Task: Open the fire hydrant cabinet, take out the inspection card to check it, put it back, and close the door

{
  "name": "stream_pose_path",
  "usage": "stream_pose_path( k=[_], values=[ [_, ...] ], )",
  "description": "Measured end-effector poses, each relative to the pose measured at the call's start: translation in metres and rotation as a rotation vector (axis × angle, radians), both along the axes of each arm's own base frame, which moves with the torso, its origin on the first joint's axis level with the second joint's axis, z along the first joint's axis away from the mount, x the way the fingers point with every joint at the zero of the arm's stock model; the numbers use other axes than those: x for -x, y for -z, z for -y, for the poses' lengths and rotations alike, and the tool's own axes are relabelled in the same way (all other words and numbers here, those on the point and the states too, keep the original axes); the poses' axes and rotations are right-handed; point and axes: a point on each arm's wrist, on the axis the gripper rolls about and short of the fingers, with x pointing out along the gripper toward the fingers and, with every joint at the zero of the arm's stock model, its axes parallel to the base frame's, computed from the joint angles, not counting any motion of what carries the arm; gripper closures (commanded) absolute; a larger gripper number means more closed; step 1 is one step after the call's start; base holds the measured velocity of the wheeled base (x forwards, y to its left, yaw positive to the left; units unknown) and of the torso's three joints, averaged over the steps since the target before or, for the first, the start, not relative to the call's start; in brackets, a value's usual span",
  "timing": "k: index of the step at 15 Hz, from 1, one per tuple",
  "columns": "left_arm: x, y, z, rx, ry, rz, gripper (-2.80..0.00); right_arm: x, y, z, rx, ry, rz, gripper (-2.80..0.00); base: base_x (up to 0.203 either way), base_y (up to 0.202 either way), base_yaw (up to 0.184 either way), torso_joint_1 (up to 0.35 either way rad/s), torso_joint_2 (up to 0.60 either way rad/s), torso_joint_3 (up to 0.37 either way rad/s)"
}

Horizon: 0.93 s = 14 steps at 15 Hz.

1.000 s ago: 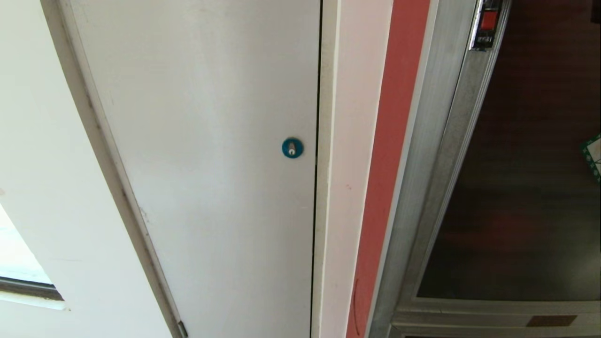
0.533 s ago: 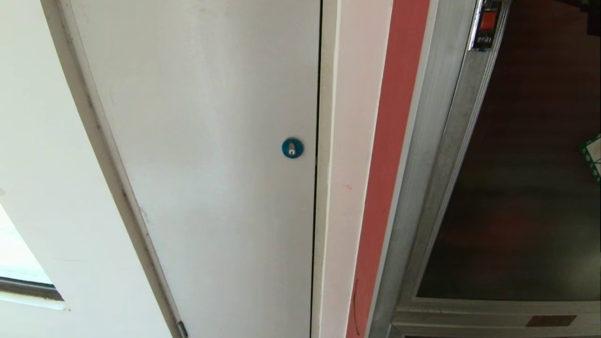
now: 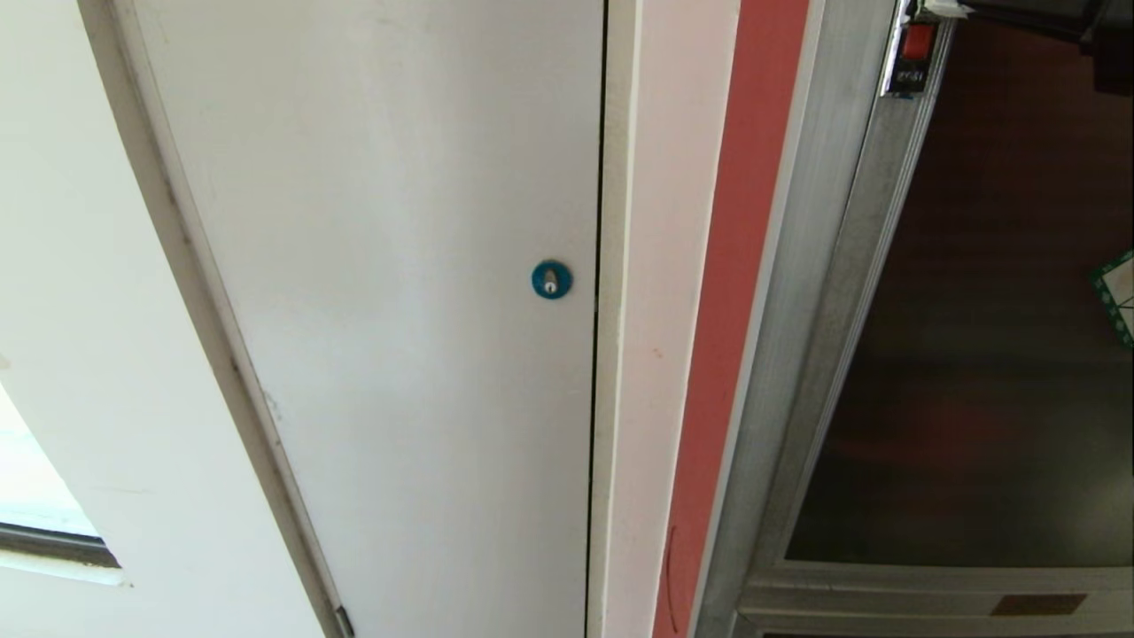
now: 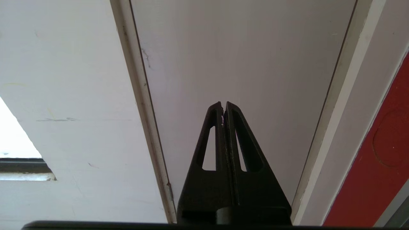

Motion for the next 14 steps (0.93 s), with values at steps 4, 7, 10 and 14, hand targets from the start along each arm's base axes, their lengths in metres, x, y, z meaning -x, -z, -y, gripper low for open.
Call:
stream_pose_path(
  k=[4,7,10,14],
  values=[
    [0.0,0.0,0.0,0.0,0.0,0.0,0.0,-0.0012,0.0015,-0.0003,0.002,0.001,-0.006,0.0,0.0,0.0,0.0,0.0,0.0,0.0],
    [0.0,0.0,0.0,0.0,0.0,0.0,0.0,-0.0033,0.0027,-0.0005,0.004,0.004,-0.011,0.0,0.0,0.0,0.0,0.0,0.0,0.0],
    [0.0,0.0,0.0,0.0,0.001,0.0,0.0,-0.0052,0.0036,-0.0008,0.005,0.006,-0.015,0.0,0.0,0.0,0.0,0.0,0.0,0.0],
    [0.0,0.0,0.0,0.0,0.0,0.0,0.0,-0.0086,0.005,0.0,0.006,0.014,-0.021,0.0,0.0,0.0,0.0,0.0,0.0,0.0]
  ],
)
